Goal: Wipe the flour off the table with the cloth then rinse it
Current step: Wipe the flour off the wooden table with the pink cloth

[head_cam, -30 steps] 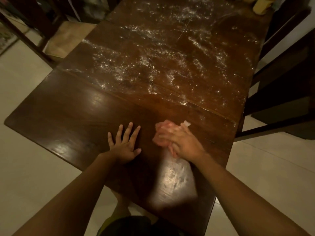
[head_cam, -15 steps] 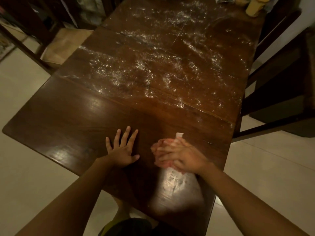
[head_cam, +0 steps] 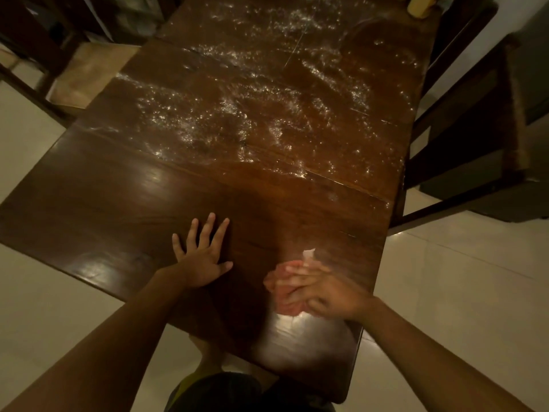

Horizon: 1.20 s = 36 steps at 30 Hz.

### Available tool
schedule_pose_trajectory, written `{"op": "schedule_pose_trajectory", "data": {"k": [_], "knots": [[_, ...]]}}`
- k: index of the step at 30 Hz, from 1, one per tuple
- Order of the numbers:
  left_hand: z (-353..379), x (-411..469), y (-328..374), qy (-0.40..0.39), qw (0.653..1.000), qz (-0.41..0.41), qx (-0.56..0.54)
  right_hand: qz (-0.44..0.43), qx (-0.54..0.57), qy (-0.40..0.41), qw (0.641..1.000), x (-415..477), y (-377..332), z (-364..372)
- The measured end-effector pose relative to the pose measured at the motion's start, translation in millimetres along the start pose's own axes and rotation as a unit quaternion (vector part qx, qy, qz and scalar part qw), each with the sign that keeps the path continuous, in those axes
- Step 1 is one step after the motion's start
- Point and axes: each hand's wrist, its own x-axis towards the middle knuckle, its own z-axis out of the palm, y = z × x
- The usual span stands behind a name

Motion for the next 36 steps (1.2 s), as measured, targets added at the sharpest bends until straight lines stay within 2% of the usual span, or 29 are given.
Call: {"op": "schedule_pose_trajectory", "data": {"k": [1, 3, 5, 7, 8, 9, 10, 12, 13, 15, 16, 18, 21, 23, 24, 25, 28, 30, 31, 33, 36], "knots": [[0, 1, -1, 0.0, 1.0, 0.001, -0.001, 0.034, -0.002, 0.03, 0.999, -8, 11, -6], [0, 2, -1, 0.0, 1.0, 0.0, 0.001, 0.163, -0.011, 0.146, 0.976, -17, 28, -20], [0, 1, 0, 0.003, 1.0, -0.001, 0.005, 0.309, 0.026, 0.27, 0.912, -12, 29, -23], [1, 2, -1, 0.005, 1.0, 0.0, 0.006, 0.374, 0.014, 0.337, 0.864, 10, 14, -14], [2, 2, -2, 0.005, 1.0, 0.0, 0.005, 0.379, -0.014, 0.339, 0.861, 22, 6, -6], [1, 2, -2, 0.006, 1.0, 0.0, 0.006, 0.363, -0.029, 0.324, 0.873, 32, -3, 2], [1, 2, -2, 0.007, 1.0, 0.0, 0.007, 0.315, -0.027, 0.296, 0.901, 38, -12, 11], [1, 1, 0, 0.008, 1.0, 0.001, 0.01, 0.165, -0.011, 0.211, 0.963, 39, -30, 34], [1, 1, 0, 0.012, 1.0, 0.002, 0.012, 0.109, -0.005, 0.16, 0.981, 31, -38, 44], [3, -1, 0, 0.021, 1.0, 0.004, 0.018, 0.065, 0.004, 0.095, 0.993, 6, -43, 52], [5, -3, -1, 0.026, 0.999, 0.009, 0.022, 0.067, 0.015, 0.1, 0.993, -9, -42, 52], [13, -6, -5, 0.036, 0.999, 0.026, 0.028, 0.129, 0.039, 0.158, 0.978, -36, -39, 47], [26, -17, -10, 0.049, 0.997, 0.043, 0.033, 0.296, 0.037, 0.268, 0.916, -41, -52, 46], [37, -28, -14, 0.054, 0.996, 0.056, 0.04, 0.368, 0.01, 0.302, 0.879, -16, -80, 61], [42, -34, -16, 0.061, 0.995, 0.062, 0.043, 0.365, -0.007, 0.302, 0.881, 0, -94, 70], [47, -39, -19, 0.07, 0.994, 0.068, 0.046, 0.335, -0.018, 0.286, 0.897, 11, -106, 79], [58, -50, -28, 0.094, 0.991, 0.081, 0.052, 0.173, -0.033, 0.135, 0.975, 12, -127, 101], [62, -55, -32, 0.099, 0.99, 0.084, 0.053, 0.117, -0.004, 0.037, 0.992, -10, -126, 96], [63, -57, -33, 0.099, 0.99, 0.086, 0.056, 0.114, 0.016, 0.028, 0.993, -22, -124, 90], [65, -60, -34, 0.107, 0.988, 0.091, 0.066, 0.167, 0.056, 0.099, 0.979, -46, -118, 80], [65, -62, -36, 0.107, 0.988, 0.096, 0.063, 0.33, 0.083, 0.25, 0.907, -59, -108, 77]]}}
